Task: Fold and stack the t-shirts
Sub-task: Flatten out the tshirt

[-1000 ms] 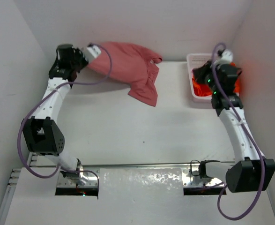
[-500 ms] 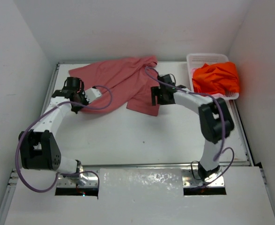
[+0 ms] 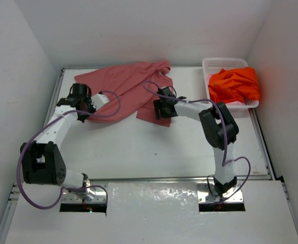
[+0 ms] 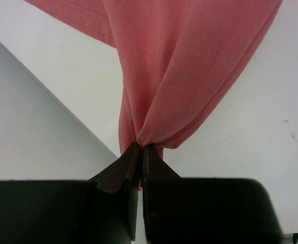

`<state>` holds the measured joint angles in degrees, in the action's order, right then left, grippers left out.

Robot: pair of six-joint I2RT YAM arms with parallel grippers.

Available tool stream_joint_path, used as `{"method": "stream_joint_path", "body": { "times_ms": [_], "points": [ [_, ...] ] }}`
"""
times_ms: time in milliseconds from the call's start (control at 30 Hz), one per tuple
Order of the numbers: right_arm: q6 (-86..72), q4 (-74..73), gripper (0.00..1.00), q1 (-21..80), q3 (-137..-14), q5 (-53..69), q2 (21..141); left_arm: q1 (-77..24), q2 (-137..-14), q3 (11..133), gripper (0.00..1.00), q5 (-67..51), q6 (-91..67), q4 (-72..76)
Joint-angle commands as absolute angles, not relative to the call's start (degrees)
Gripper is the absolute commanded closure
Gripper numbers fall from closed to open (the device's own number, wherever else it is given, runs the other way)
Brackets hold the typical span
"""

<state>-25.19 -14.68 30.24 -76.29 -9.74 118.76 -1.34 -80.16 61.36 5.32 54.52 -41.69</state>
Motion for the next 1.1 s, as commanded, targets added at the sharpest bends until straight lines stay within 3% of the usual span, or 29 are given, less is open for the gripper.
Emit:
{"method": "stream_joint_path", "body": {
  "times_ms": [0, 33, 67, 100, 133, 333, 467, 667, 800, 967, 1000, 1067],
  "points": [
    [-27.9, -18.8, 0.39, 33.0, -71.5, -6.2, 122.2, -1.8, -80.1, 62.8, 1.00, 6.9, 53.9, -39.2],
    [-28.4, -18.6, 0.57, 33.0, -70.3, -7.1, 122.5, -1.8, -80.2, 62.8, 1.00, 7.1, 54.1, -39.1],
    [-28.5, -18.3, 0.67, 33.0, -70.0, -6.9, 122.7, -1.8, -80.2, 62.7, 1.00, 7.4, 54.2, -38.8],
    [-28.7, -18.2, 0.96, 33.0, -69.8, -6.9, 123.0, -1.8, -80.2, 62.6, 1.00, 7.9, 54.6, -38.5],
    [-28.8, -17.9, 1.00, 33.0, -69.4, -6.6, 123.4, -1.8, -80.2, 62.5, 1.00, 8.1, 54.7, -38.3],
    [-30.2, -6.3, 1.00, 31.6, -58.6, -0.5, 115.3, -1.8, -80.1, 62.3, 1.00, 9.0, 54.4, -37.1],
    [-31.5, 1.5, 1.00, 28.7, -50.4, 6.0, 100.3, -1.3, -79.8, 63.4, 1.00, 8.4, 53.0, -36.6],
    [-32.2, 0.2, 1.00, 25.3, -39.7, 8.3, 82.0, -0.8, -81.1, 67.2, 1.00, 2.4, 51.9, -40.3],
    [-30.9, -6.0, 1.00, 17.9, -56.8, 14.9, 93.2, -0.9, -88.6, 75.3, 1.00, -1.6, 47.8, -32.7],
    [-28.7, -23.2, 1.00, 11.5, -115.7, 10.5, 117.3, 0.0, -112.0, 121.0, 1.00, 4.4, 34.9, -26.8],
    [-28.7, -25.8, 1.00, 11.2, -136.4, 9.5, 121.5, 0.0, -114.3, 127.6, 1.00, 5.4, 31.0, -25.2],
    [-30.8, -25.7, 1.00, 10.1, -149.7, 6.7, 128.4, 0.0, -116.9, 138.5, 1.00, 5.3, 28.7, -18.0]
  ]
}}
